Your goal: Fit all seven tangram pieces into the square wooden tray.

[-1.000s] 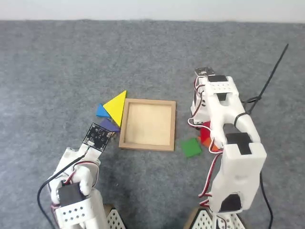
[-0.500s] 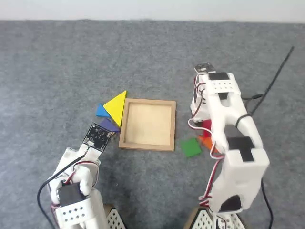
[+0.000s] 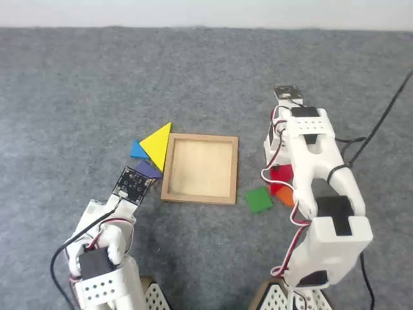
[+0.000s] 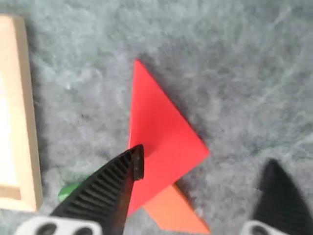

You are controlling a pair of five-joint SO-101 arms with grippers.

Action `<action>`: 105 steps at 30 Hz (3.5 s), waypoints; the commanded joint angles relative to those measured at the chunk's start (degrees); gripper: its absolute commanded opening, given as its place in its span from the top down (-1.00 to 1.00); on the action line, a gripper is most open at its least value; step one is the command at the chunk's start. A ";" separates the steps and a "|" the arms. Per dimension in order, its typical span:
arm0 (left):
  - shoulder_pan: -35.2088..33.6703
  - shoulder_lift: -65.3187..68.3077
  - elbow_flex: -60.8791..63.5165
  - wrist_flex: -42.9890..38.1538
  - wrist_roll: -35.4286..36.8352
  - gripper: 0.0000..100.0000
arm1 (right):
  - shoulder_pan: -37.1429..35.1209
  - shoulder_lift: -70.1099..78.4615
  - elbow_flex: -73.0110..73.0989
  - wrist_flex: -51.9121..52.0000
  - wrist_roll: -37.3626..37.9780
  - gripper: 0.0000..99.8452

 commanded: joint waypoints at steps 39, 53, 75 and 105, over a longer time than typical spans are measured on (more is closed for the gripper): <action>-0.62 -1.14 -0.92 0.79 -0.35 0.78 | -4.70 -9.27 15.12 -17.10 -15.30 0.19; -0.62 -1.14 -0.92 0.79 -0.44 0.78 | -5.93 -3.03 8.70 -16.66 -10.46 0.19; -0.62 -1.14 -0.92 0.79 -0.44 0.78 | -4.00 -0.66 6.59 -10.77 -6.59 0.16; -0.62 -1.14 -0.92 0.88 -0.44 0.78 | -3.91 5.32 -0.53 -3.47 -9.14 0.17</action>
